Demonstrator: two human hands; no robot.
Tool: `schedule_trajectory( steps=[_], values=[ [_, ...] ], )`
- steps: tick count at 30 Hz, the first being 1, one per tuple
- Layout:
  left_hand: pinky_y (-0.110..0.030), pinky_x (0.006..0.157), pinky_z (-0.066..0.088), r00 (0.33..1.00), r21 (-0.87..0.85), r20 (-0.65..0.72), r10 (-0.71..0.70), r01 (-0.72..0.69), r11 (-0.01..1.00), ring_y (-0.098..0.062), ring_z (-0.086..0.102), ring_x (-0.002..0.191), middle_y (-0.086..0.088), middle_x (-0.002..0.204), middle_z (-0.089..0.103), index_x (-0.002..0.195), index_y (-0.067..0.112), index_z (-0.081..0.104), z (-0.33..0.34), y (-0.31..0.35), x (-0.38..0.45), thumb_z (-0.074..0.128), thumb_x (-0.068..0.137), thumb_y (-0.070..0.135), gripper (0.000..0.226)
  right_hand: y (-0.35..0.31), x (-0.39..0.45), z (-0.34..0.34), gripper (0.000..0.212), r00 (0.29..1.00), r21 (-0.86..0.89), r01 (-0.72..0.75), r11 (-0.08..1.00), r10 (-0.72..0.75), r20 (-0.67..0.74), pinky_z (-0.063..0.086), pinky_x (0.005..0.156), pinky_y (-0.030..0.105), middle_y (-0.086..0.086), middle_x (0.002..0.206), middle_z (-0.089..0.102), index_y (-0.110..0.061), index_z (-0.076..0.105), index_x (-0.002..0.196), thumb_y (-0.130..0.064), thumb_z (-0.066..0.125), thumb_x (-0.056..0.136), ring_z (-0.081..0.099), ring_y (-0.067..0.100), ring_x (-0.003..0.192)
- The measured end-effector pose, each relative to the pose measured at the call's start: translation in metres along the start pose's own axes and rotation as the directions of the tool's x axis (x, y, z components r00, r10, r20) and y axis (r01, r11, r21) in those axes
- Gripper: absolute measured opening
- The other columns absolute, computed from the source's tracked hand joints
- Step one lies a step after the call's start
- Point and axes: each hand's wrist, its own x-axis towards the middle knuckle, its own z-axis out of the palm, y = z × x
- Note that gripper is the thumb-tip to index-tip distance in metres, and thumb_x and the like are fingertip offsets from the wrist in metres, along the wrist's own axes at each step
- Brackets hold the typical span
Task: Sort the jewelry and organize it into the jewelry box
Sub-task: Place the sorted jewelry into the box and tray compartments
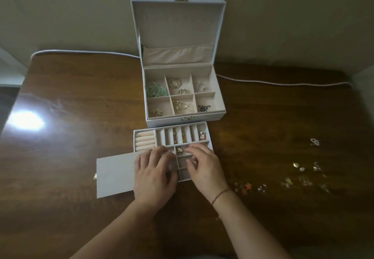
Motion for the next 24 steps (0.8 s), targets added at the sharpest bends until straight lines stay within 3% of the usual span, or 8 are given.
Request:
schedule_trajectory(
  steps=[4,7,10,14,19,24],
  values=[
    [-0.042,0.1,0.035,0.978,-0.02,0.06,0.202,-0.201,0.979,-0.029,0.05,0.115,0.001,0.119,0.061,0.099,0.024,0.068,0.002,-0.007,-0.008,0.057,0.084,0.044,0.027,0.025,-0.033,-0.03,0.029,0.985,0.057,0.013,0.998,-0.003,-0.171,0.045,0.095,0.01,-0.01,0.121,0.057,-0.018,0.069,0.112,-0.002,0.058,0.091,0.054,0.0,0.111],
    [-0.04,0.099,0.037,0.964,-0.011,0.074,0.255,-0.255,0.967,-0.026,0.052,0.112,0.005,0.111,0.065,0.091,0.023,0.07,0.002,-0.009,-0.009,0.062,0.085,0.046,0.025,0.064,-0.062,-0.055,0.026,0.956,-0.06,-0.084,0.995,0.063,-0.286,0.05,0.092,0.022,-0.01,0.112,0.061,-0.02,0.069,0.107,-0.005,0.064,0.086,0.054,0.005,0.107],
    [-0.042,0.096,0.04,0.952,-0.003,0.044,0.304,-0.304,0.953,-0.026,0.055,0.108,0.004,0.107,0.067,0.088,0.022,0.072,0.004,-0.01,-0.008,0.067,0.085,0.043,0.023,0.102,-0.08,-0.071,0.026,0.953,-0.289,-0.249,0.924,0.181,-0.241,0.045,0.094,0.031,-0.009,0.115,0.063,-0.025,0.069,0.109,-0.026,0.069,0.083,0.048,0.011,0.112],
    [-0.044,0.094,0.042,0.928,0.014,0.022,0.372,-0.372,0.928,-0.029,0.057,0.105,0.0,0.107,0.069,0.09,0.022,0.075,0.009,-0.012,-0.008,0.069,0.086,0.038,0.017,0.122,-0.093,-0.072,0.045,0.958,-0.532,-0.284,0.798,0.258,-0.124,0.041,0.101,0.04,-0.012,0.124,0.054,-0.032,0.064,0.12,-0.052,0.066,0.079,0.035,0.015,0.123],
    [-0.045,0.095,0.041,0.93,0.003,0.064,0.362,-0.363,0.932,-0.026,0.061,0.1,0.002,0.109,0.068,0.094,0.03,0.077,0.007,-0.012,-0.007,0.058,0.091,0.041,0.023,0.131,-0.103,-0.074,0.047,0.955,-0.473,-0.297,0.829,0.268,-0.13,0.041,0.103,0.041,-0.012,0.126,0.052,-0.032,0.062,0.122,-0.051,0.066,0.079,0.033,0.016,0.125],
    [-0.045,0.095,0.039,0.928,-0.018,0.062,0.366,-0.366,0.93,-0.024,0.063,0.097,0.002,0.108,0.068,0.091,0.03,0.079,0.007,-0.012,-0.006,0.053,0.092,0.042,0.029,0.144,-0.109,-0.085,0.045,0.909,-0.254,-0.412,0.875,0.375,-0.183,0.037,0.102,0.03,-0.009,0.131,0.049,-0.028,0.058,0.129,-0.032,0.067,0.085,0.036,0.014,0.126]
  ],
)
